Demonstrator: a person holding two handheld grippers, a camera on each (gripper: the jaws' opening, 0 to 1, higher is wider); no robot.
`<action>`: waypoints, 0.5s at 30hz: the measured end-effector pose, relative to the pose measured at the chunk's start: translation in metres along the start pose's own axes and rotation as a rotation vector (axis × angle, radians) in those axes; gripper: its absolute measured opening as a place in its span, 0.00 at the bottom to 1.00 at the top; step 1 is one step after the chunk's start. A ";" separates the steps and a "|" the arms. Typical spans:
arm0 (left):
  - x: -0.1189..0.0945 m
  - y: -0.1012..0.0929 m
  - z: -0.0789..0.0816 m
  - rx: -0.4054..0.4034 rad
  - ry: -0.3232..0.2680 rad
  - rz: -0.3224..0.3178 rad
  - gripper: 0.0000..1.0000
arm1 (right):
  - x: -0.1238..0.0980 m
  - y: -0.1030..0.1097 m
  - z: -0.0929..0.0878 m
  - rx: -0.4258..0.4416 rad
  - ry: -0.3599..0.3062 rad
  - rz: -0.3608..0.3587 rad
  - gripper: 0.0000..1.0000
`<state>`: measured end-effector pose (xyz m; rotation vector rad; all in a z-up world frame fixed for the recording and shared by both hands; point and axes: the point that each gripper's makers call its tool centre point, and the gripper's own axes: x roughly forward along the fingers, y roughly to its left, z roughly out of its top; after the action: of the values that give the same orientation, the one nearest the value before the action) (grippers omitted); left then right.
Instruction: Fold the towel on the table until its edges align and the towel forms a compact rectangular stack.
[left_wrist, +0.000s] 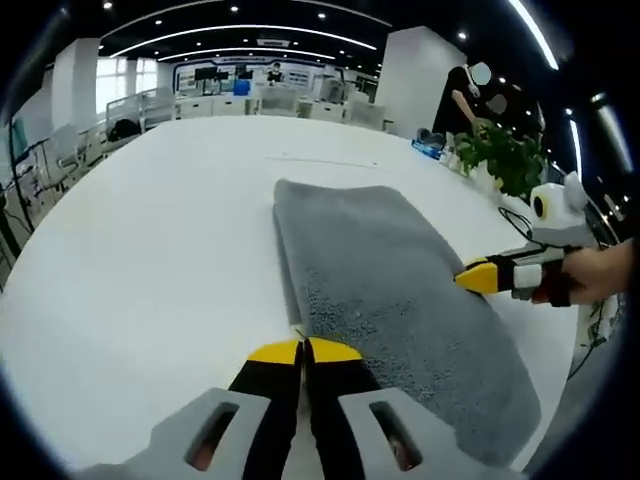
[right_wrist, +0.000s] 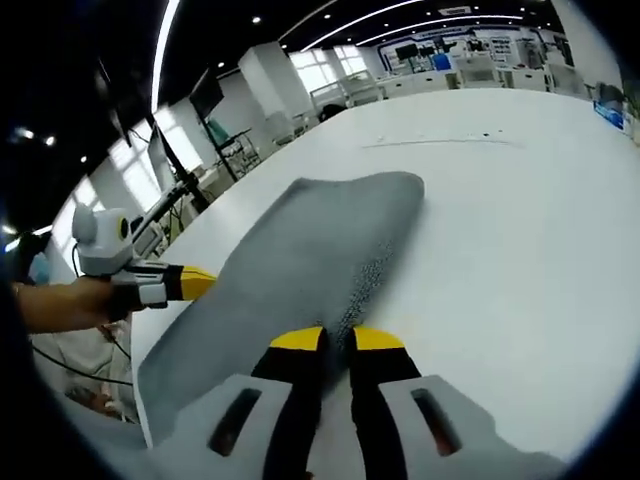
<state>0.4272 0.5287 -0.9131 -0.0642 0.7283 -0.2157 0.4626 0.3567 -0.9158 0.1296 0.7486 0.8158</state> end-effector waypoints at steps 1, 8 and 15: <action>-0.001 0.000 0.002 -0.001 -0.009 -0.005 0.01 | 0.000 0.000 0.000 -0.005 -0.005 -0.003 0.05; 0.001 0.002 0.002 -0.078 0.011 -0.028 0.01 | 0.001 0.004 -0.001 -0.117 -0.020 -0.013 0.04; -0.004 0.003 0.011 -0.259 -0.084 -0.061 0.07 | 0.000 0.005 -0.001 -0.119 -0.021 -0.017 0.04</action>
<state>0.4322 0.5319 -0.9027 -0.3406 0.6678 -0.1744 0.4594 0.3597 -0.9144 0.0256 0.6788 0.8394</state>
